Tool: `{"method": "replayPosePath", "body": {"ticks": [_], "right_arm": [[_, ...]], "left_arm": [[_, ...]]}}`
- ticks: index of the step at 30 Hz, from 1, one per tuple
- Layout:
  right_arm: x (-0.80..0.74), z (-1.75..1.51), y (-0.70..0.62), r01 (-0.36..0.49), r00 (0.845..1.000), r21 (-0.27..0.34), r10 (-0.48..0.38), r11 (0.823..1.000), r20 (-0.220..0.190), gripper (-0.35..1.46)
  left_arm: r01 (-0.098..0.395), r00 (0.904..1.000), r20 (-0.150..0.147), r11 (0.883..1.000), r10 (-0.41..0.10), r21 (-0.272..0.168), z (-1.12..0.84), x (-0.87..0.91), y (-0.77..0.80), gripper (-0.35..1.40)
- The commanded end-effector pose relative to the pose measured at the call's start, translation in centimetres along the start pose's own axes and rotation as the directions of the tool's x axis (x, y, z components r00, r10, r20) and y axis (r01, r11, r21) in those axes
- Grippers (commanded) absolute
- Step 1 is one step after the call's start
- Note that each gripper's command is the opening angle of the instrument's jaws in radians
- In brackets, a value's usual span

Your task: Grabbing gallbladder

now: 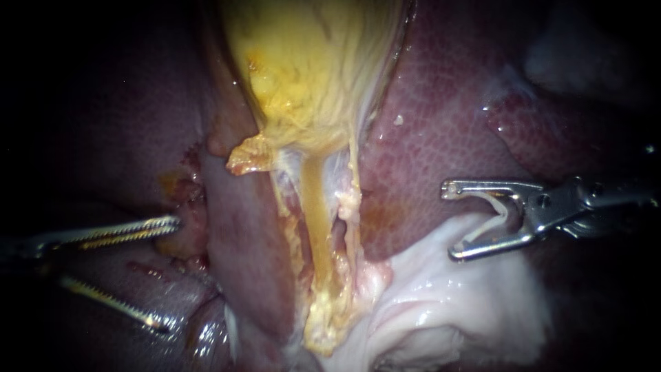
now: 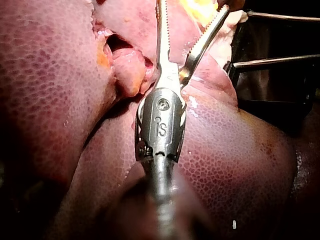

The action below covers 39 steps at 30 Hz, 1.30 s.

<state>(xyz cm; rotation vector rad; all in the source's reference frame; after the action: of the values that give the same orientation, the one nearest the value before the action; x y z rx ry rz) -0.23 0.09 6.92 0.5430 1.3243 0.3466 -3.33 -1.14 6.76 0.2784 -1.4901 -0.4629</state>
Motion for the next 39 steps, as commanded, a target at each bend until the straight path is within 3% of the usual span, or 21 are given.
{"method": "replayPosePath", "body": {"ticks": [1, 8, 17, 28, 31, 33, 37, 39], "right_arm": [[0.00, 0.00, 0.00, 0.000, 1.000, 0.000, 0.000, 1.000, 0.000, 0.60], [0.01, 0.02, 0.00, 0.000, 1.000, -0.002, 0.000, 1.000, -0.001, 0.60], [0.01, 0.03, 0.01, 0.000, 1.000, -0.002, 0.000, 1.000, -0.001, 0.60], [0.01, 0.03, 0.01, 0.000, 1.000, -0.002, 0.000, 1.000, -0.002, 0.60], [0.01, 0.03, 0.00, 0.000, 1.000, -0.002, 0.000, 1.000, -0.002, 0.60], [0.01, 0.03, 0.00, 0.000, 1.000, -0.002, 0.000, 1.000, -0.002, 0.60], [0.01, 0.03, 0.00, 0.000, 1.000, -0.002, 0.000, 1.000, -0.001, 0.60], [0.01, 0.03, 0.00, 0.000, 1.000, -0.001, 0.000, 1.000, -0.002, 0.60]], "left_arm": [[0.006, 1.0000, -0.003, 1.000, -0.006, -0.010, 0.01, -0.02, -0.01, 0.71], [0.061, 0.9981, -0.005, 0.995, -0.061, -0.078, 0.11, -0.06, 0.35, 0.66], [0.091, 0.9958, -0.003, 0.989, -0.092, -0.119, 0.38, -0.01, 0.83, 0.59], [0.094, 0.9955, -0.002, 0.986, -0.095, -0.141, 0.71, 0.08, 1.11, 0.56], [0.111, 0.9938, 0.004, 0.983, -0.111, -0.143, 0.73, 0.09, 1.12, 0.44], [0.128, 0.9917, 0.007, 0.981, -0.128, -0.144, 0.75, 0.10, 1.12, 0.26], [0.157, 0.9873, -0.003, 0.977, -0.159, -0.144, 0.73, 0.09, 1.10, -0.35], [0.180, 0.9830, -0.008, 0.973, -0.184, -0.145, 0.71, 0.06, 1.08, -0.35]]}}
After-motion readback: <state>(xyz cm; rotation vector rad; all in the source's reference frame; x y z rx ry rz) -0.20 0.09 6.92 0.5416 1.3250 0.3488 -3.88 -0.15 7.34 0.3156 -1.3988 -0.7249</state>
